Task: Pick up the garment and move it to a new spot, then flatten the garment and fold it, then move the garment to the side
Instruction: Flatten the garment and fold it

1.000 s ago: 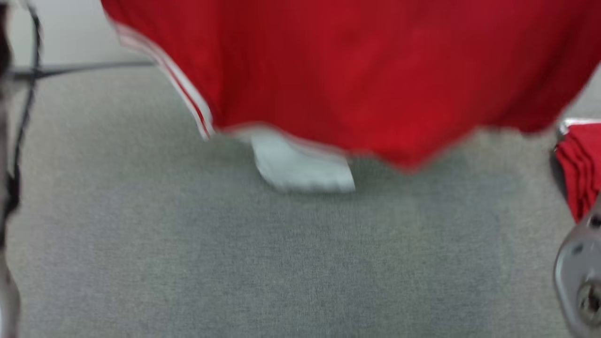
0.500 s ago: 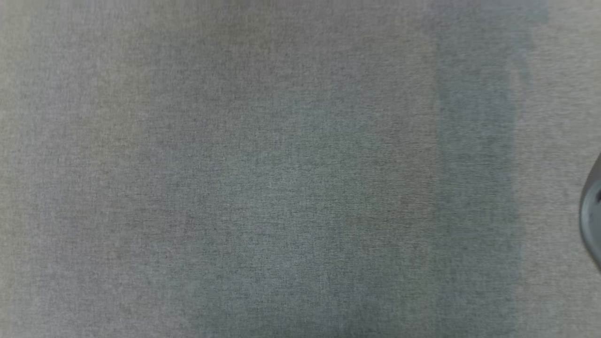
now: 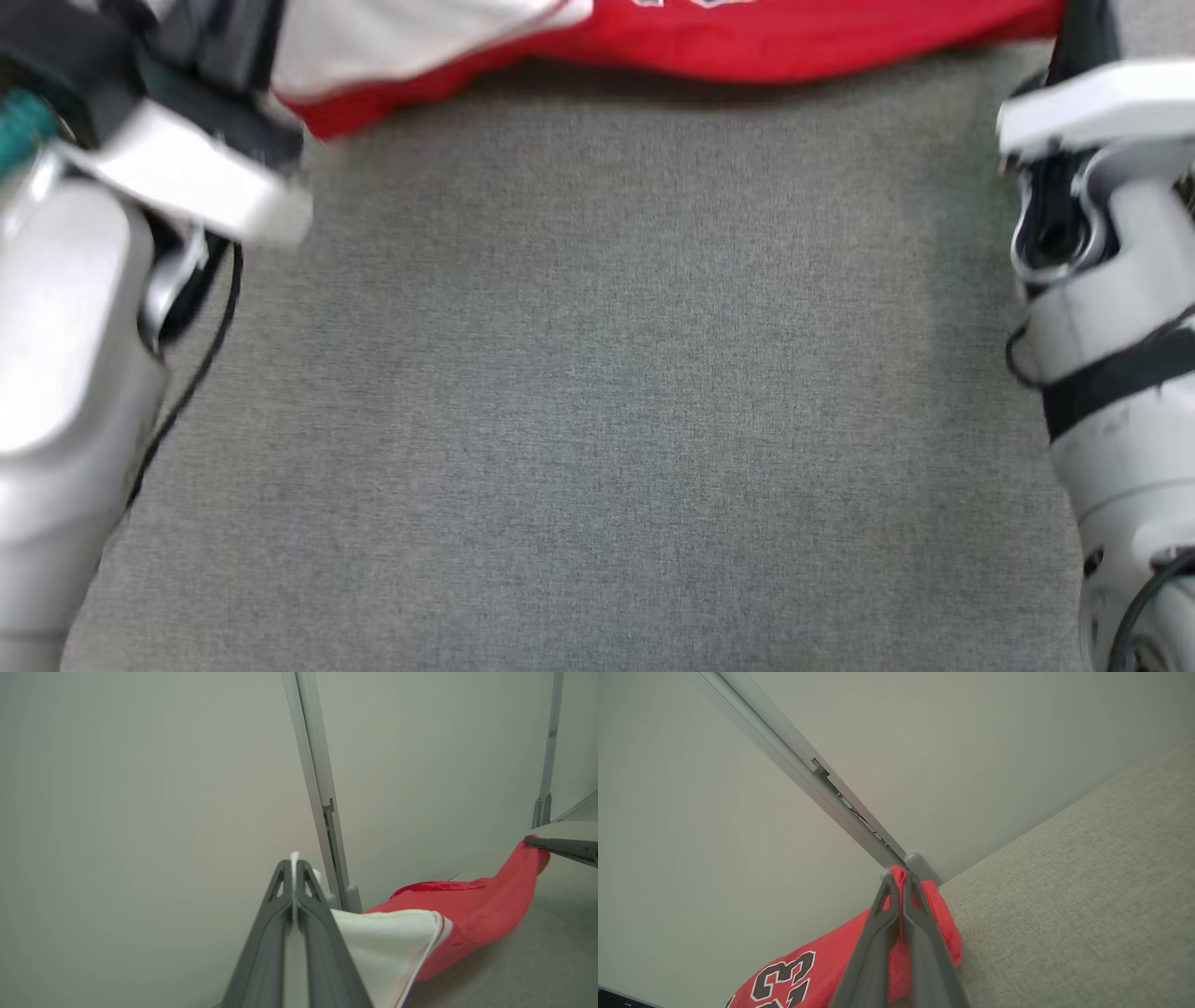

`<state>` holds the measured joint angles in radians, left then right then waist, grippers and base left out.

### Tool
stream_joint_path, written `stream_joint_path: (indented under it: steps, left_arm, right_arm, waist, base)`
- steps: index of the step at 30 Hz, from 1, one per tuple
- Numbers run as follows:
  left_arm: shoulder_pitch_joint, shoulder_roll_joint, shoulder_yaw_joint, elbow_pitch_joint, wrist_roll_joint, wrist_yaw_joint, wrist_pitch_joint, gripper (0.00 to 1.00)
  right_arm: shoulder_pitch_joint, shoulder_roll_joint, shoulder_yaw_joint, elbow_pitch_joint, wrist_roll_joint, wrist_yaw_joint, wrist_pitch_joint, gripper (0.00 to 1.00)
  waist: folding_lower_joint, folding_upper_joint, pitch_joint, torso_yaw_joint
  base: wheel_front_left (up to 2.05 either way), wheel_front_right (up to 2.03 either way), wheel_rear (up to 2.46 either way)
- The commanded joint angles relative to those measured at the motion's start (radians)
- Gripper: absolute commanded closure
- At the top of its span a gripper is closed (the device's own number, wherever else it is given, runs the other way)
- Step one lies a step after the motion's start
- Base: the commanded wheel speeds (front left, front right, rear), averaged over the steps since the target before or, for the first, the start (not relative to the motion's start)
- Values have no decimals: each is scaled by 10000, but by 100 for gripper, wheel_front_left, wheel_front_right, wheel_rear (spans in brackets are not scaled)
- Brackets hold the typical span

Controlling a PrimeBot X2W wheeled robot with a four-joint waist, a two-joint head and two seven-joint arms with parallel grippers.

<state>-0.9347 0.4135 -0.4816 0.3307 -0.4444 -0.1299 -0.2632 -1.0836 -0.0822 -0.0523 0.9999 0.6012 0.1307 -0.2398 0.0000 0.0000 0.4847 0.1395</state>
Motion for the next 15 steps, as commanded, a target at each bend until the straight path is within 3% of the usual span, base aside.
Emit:
stream_joint_path:
  steps: [1,10,15]
  left_arm:
    - [492,257,-187,-65,136,-7,-15,100]
    - [3240,1287,-1674,541,325,-6,-16,100]
    - [3771,1518,-2322,818,258,-5,-17,100]
  right_arm:
    - [403,-75,157,81,205,2,52,100]
    - [2796,-395,1299,317,1291,2,841,100]
    - [3512,-519,1822,193,1587,2,1139,100]
  waist:
    - [0,0,-415,30]
    - [0,0,-2100,-200]
    - [0,0,-2687,-307]
  base:
    - [0,0,0]
    - [0,0,0]
    - [0,0,0]
